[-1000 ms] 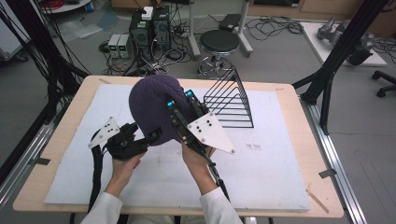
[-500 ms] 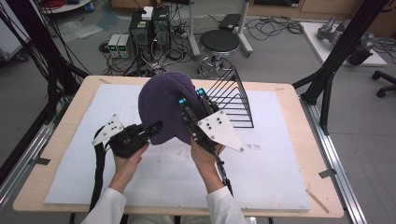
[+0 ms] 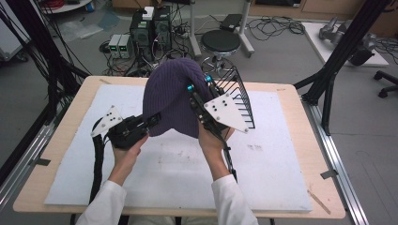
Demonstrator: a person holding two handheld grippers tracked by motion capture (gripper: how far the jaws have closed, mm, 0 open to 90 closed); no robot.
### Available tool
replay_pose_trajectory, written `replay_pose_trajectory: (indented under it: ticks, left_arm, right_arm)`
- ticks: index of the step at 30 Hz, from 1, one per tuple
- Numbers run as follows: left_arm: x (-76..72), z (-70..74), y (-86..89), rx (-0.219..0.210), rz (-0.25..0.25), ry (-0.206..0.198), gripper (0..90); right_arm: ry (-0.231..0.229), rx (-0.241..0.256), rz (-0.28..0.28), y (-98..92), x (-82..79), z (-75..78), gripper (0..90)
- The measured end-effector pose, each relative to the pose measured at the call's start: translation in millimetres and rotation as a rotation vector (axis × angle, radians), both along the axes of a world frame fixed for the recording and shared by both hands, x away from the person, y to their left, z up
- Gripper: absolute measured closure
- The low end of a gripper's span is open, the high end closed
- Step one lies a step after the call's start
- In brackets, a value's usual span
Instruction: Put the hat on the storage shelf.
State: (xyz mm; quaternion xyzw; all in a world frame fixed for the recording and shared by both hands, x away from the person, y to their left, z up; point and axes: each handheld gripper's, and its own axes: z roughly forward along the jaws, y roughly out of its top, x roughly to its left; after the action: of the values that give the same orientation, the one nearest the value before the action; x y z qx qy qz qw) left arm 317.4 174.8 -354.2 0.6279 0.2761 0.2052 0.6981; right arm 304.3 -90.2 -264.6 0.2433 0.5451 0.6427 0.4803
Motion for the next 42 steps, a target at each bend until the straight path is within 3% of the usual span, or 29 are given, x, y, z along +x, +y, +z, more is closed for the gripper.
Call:
replay_pose_trajectory:
  ticks: [7,17,21,28,35,42]
  left_arm:
    - [13.0,20.0,-13.4,-0.003,0.000,-0.020,81.5]
    - [33.6,49.8,-45.0,0.037,-0.021,-0.051,81.5]
    - [41.6,61.5,-60.7,0.029,-0.054,-0.042,81.5]
    - [59.9,82.9,-94.8,0.041,-0.075,-0.072,81.5]
    - [79.6,90.3,-118.2,0.037,-0.083,-0.077,81.4]
    - [100.3,86.8,-138.9,0.035,-0.085,-0.060,81.4]
  right_arm:
    - [-0.026,-0.004,-0.013,-13.8,14.3,16.9,71.0]
    - [-0.005,-0.007,-0.051,-42.9,36.8,39.9,70.9]
    - [-0.030,-0.028,-0.097,-57.4,42.7,54.9,71.0]
    - [-0.049,-0.044,-0.162,-81.1,48.4,74.4,70.9]
    - [-0.044,-0.045,-0.213,-104.2,63.8,84.9,70.9]
    - [-0.030,-0.046,-0.251,-121.3,80.3,80.1,71.1]
